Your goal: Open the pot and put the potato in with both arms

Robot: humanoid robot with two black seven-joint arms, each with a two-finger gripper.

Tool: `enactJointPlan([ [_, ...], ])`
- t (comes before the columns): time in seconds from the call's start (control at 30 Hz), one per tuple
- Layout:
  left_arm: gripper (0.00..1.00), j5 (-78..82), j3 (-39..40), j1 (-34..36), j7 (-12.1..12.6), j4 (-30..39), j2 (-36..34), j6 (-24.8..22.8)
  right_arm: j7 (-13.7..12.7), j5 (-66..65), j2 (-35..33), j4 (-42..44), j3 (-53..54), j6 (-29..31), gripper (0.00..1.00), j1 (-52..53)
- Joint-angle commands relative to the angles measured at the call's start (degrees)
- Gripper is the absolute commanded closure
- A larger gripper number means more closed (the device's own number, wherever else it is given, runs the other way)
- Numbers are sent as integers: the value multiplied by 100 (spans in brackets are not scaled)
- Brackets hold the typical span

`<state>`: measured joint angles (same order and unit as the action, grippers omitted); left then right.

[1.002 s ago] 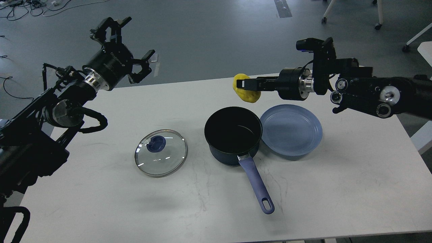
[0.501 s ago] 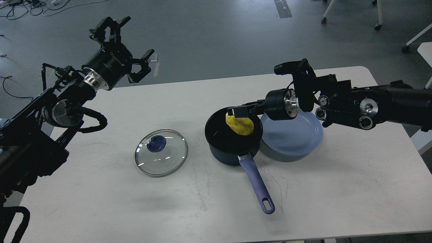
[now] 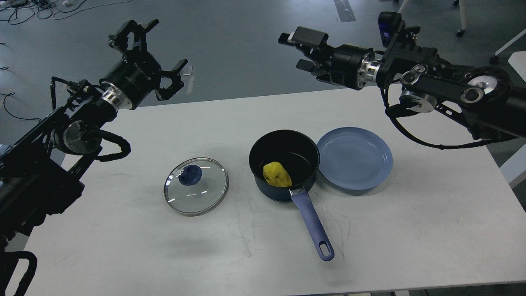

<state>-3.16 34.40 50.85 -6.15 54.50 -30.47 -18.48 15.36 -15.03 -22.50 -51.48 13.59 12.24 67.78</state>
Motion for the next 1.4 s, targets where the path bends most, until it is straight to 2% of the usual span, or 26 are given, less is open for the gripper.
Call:
enactJointPlan([
  [0.0,0,-36,14,-48,-9,-1,41,-15,-130,930,26,418,546,147,0,-352],
  [0.2,0,-71,189,-364,61,-1,173,-129,-331,1248,236,446,1382,191,0,-1161],
  [0.6,0,-71,243,-435,97,-27,182,-129,-877,1626,334,437,1541,59,0,-1012],
  [1.37,0,-71,208,-496,88,-62,322,-121,-807,1600,431,464,1471,-108,0,-1004],
])
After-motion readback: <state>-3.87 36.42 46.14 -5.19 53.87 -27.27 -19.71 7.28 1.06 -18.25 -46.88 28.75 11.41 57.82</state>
